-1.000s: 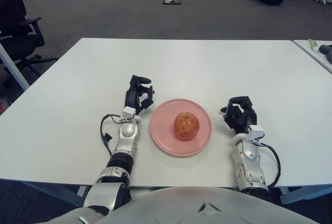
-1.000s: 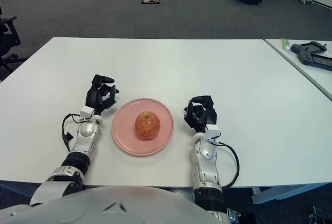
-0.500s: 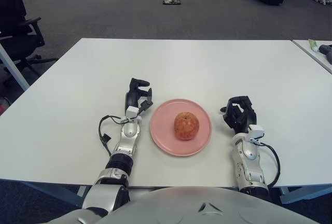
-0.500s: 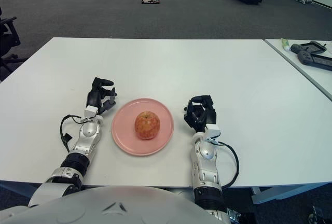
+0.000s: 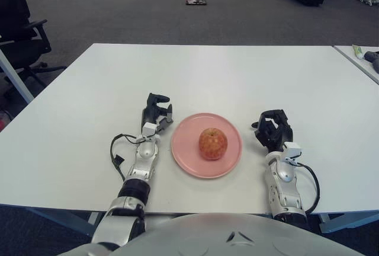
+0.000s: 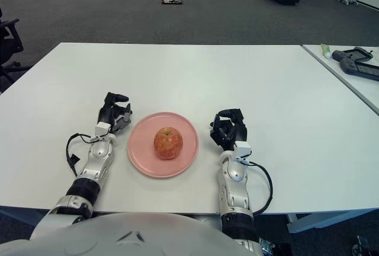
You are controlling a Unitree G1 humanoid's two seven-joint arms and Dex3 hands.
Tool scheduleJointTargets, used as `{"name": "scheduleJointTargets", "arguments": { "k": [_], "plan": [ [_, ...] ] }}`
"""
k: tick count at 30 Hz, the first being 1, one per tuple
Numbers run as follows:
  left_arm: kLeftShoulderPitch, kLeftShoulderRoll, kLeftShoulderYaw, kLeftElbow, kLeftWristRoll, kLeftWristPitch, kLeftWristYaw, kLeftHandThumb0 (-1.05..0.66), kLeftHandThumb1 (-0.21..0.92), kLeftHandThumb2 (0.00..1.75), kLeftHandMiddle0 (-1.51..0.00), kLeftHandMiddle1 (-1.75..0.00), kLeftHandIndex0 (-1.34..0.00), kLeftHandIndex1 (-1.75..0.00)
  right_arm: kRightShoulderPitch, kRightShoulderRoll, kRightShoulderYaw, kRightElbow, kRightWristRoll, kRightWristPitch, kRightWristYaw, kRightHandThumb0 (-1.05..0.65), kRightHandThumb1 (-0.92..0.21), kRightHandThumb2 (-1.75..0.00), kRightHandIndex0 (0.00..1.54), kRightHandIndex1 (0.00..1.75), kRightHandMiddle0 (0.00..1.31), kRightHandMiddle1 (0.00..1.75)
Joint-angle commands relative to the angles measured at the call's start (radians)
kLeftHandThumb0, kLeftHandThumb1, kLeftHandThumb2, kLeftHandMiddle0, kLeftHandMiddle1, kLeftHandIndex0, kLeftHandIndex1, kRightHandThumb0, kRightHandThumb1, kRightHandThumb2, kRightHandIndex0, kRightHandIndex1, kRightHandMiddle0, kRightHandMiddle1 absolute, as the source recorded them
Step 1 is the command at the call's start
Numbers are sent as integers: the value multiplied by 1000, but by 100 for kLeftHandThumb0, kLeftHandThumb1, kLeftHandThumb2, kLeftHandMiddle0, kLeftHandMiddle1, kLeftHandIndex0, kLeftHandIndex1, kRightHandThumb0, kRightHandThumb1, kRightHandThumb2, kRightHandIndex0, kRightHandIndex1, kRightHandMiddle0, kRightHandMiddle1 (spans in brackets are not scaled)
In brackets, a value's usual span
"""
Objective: Put the apple into the plate.
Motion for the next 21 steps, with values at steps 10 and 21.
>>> {"name": "scheduleJointTargets", "arguments": {
  "k": [10,21],
  "plan": [
    [98,6,24,-17,-70,100,-66,-39,66,90,-59,-165,-36,-175,-17,12,-7,26,10,16,8,-38,-69,-84,54,153,33,175],
    [133,14,29,-62,-85,84,-78,-39,67,88,-55,-164,-35,-175,-18,10,-6,22,7,12,13,-38,-68,-85,55,153,34,175]
  ]
}}
